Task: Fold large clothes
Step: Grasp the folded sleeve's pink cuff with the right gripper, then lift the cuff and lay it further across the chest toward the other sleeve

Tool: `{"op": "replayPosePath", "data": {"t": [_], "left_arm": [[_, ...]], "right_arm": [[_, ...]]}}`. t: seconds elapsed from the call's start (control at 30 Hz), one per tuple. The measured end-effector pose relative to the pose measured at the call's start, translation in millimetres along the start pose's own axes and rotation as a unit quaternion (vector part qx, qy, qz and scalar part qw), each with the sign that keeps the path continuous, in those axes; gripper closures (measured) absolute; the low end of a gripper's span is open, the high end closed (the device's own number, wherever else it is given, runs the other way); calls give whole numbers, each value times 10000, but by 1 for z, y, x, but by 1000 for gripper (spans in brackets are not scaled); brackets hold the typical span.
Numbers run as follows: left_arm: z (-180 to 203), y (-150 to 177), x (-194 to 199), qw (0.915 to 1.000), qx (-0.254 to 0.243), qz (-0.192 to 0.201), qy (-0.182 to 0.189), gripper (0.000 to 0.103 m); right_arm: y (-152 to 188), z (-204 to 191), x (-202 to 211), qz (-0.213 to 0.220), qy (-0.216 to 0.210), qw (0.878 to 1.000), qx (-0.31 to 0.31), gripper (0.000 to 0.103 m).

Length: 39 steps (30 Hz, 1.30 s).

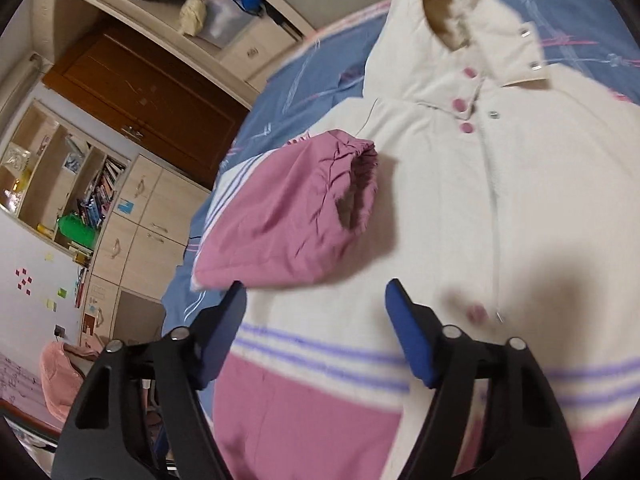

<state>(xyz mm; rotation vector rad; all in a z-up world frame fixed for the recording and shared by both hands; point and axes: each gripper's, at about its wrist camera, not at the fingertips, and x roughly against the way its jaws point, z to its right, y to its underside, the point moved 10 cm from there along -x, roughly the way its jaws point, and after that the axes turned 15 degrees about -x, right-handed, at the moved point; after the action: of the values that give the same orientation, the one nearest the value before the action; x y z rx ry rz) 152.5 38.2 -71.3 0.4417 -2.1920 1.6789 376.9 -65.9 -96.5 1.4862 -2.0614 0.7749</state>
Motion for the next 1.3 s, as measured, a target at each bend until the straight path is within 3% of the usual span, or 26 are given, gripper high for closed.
{"op": "replayPosePath", "data": {"t": [0.3,0.33,0.37,0.4,0.5,0.8,0.97,1.13,1.3], "left_arm": [[-10,-2,-11,9999,29,-64,-81,2],[-11,-1,-11,9999,41,-74,-84,2],[-11,-1,-12,9999,52,-87,-85,2],[-12,-1,-13,9999,57,-94,-78,2],[-13,-2,-14,9999,69,-85,-96,2],[-9,-3,-17,9999,85,-87,-46,2],[1,-4,-17,10000,-42,-77,40,2],[3,-1,-19,9999,-36,-106,92,2],[5,0,-21,9997,-7,-158,187,2]], "right_arm": [[-30,10,-56,-162,-108,9980,-609,45],[-32,9,-59,-85,-110,9980,-623,56],[-33,6,-60,-59,-147,9981,-589,73],[-33,0,-58,-16,-280,9983,-501,82],[-32,-11,-53,27,-282,9993,-262,89],[-58,-49,24,697,-482,9962,187,92],[-82,-47,80,1144,-493,9920,210,93],[-106,-12,142,1607,-321,9865,28,93],[-127,54,195,2091,-18,9771,-386,93]]}}
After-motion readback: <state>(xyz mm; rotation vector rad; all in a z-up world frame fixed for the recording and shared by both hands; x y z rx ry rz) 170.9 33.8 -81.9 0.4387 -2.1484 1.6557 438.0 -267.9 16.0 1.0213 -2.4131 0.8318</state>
